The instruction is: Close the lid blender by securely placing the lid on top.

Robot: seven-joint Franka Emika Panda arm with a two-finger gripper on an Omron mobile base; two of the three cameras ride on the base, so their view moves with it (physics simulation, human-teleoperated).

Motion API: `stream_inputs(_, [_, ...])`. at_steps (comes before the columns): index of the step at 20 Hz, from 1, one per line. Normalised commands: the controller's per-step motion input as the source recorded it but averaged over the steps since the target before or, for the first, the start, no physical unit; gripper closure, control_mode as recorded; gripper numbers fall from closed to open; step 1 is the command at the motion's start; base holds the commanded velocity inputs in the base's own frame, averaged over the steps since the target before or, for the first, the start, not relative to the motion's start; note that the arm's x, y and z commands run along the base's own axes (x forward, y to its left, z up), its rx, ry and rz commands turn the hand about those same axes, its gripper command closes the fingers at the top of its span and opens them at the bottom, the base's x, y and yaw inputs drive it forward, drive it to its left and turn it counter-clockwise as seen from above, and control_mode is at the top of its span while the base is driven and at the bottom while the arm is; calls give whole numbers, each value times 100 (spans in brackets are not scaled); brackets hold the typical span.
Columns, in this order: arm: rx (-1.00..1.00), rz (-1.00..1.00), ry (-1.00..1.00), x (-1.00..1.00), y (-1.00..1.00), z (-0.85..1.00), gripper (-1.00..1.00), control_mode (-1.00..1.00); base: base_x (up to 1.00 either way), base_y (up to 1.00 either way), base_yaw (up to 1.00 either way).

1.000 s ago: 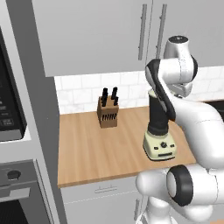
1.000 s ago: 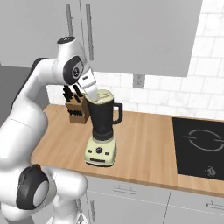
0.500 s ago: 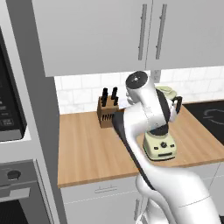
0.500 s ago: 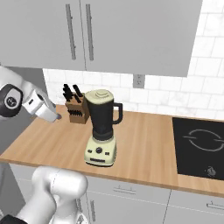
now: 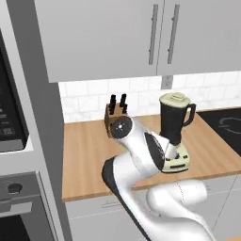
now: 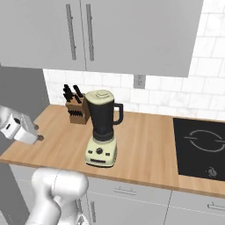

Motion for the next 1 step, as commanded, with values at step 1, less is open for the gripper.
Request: stream_inputs(1, [-2, 0, 0, 0, 0, 0, -100, -100, 0, 0, 0])
